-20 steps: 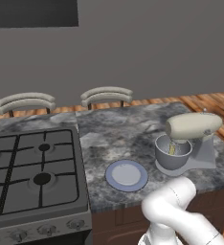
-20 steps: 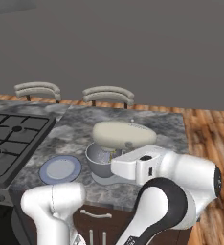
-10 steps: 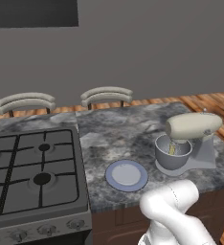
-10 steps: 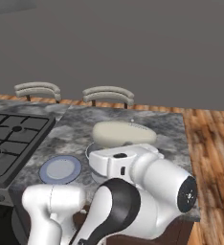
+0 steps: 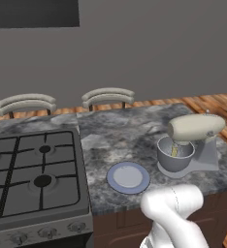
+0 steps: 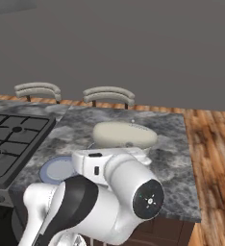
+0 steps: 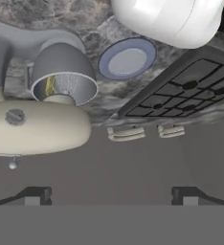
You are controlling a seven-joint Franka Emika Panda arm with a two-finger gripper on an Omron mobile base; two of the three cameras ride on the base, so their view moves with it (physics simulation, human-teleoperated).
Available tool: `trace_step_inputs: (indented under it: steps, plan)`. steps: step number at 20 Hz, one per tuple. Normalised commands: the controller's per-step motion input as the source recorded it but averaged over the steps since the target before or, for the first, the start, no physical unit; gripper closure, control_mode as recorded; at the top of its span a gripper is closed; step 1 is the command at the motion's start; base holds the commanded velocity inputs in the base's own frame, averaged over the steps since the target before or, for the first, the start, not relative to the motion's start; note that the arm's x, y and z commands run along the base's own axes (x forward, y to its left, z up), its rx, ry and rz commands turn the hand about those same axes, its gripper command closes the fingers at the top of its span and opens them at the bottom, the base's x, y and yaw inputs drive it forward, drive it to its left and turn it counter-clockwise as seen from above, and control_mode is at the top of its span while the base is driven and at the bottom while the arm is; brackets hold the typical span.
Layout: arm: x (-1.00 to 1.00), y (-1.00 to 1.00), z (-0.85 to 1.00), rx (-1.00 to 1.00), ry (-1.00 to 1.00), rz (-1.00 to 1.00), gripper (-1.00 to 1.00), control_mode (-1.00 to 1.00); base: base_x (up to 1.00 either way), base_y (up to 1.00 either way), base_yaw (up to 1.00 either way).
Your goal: Add butter and sugar cubes to the stand mixer bowl and then turn on the stand mixer to begin making frosting.
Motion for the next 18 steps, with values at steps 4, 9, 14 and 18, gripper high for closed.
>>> trace_step_inputs:
  steps: [4, 9, 14, 18]
  plan:
    - [0.0, 0.52, -0.77, -0.12, -0.18, -0.2, -1.0, -1.0, 0.0, 0.0, 0.0]
    - [0.06, 0.54, -0.97, -0.15, -0.24, -0.18, -1.0, -1.0, 0.0, 0.0, 0.0]
    - [0.11, 0.26, -0.51, -0.1, -0.11, -0.21, -1.0, -1.0, 0.0, 0.0, 0.0]
    - [-0.11, 0.51, -0.38, 0.06, -0.14, -0.26, -1.0, -1.0, 0.0, 0.0, 0.0]
